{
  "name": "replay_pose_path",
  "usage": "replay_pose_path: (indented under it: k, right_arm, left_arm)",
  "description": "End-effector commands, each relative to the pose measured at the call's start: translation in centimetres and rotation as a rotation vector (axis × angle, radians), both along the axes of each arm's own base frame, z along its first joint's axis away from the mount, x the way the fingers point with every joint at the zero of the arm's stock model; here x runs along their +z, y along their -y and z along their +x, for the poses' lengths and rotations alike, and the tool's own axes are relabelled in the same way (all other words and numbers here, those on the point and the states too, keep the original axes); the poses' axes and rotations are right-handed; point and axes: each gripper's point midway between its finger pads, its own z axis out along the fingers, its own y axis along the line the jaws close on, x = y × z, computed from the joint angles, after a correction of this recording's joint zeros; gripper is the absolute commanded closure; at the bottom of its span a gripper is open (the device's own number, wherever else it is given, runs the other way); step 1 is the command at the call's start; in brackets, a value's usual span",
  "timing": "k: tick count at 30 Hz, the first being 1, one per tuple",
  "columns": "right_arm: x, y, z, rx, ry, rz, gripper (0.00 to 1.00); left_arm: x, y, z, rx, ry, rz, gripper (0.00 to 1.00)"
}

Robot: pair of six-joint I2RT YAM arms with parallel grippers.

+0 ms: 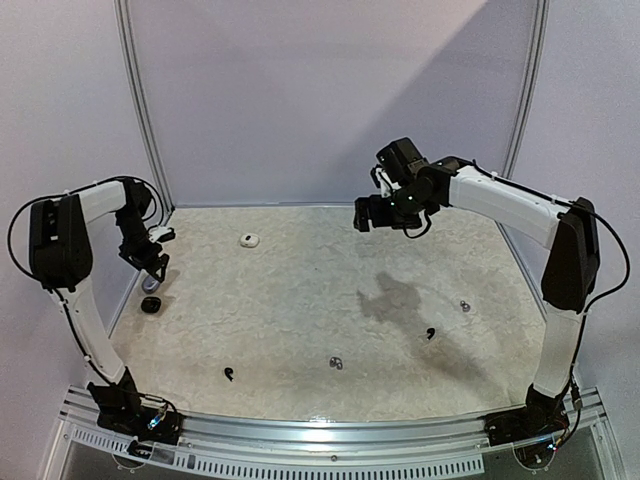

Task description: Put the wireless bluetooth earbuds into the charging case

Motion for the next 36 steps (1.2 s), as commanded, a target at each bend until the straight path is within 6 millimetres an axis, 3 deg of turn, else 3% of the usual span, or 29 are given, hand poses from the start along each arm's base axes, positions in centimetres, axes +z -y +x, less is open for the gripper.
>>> replay_pose_path:
  k: [1,5,12,16,27,32,36]
  right_arm:
    - [0.6,-0.1,-0.1,0.011,0.005,0.008,0.01]
    - [0.9,-0.1,0.0,0.013,0.008,0.001,0.01]
    - [0.9,-0.5,0.5,0.016,0.008,-0.004,0.01]
    - [0.7,-0.7,0.8,0.017,0.004,-0.012,0.01]
    - [0.7,-0.4,0.8,-0.004,-0.005,-0.016,0.01]
    - [0.9,-0.1,0.4,-0.027,-0.014,-0.019,0.01]
    - [1.9,0.2,0.2,-0.046,0.004,-0.011,0.01]
  left_arm:
    - [-2.5,-1.9,1.6,-0.003,0.017,0.038,0.15]
    - [-4.1,-2.7,1.9,0.014,-0.002,0.028,0.26]
    - [-5.4,-2.5,2.1,0.003,-0.008,0.006,0.27]
    - [-6.7,-2.9,1.4,0.003,-0.043,0.012,0.34]
    - [-7.1,-2.6,1.4,-0.040,-0.034,-0.021,0.47]
    - [-7.3,-1.8,0.9,-0.070,-0.038,-0.064,0.68]
    - [-5.3,-0.4,1.6,-0.099,0.032,-0.131,0.86]
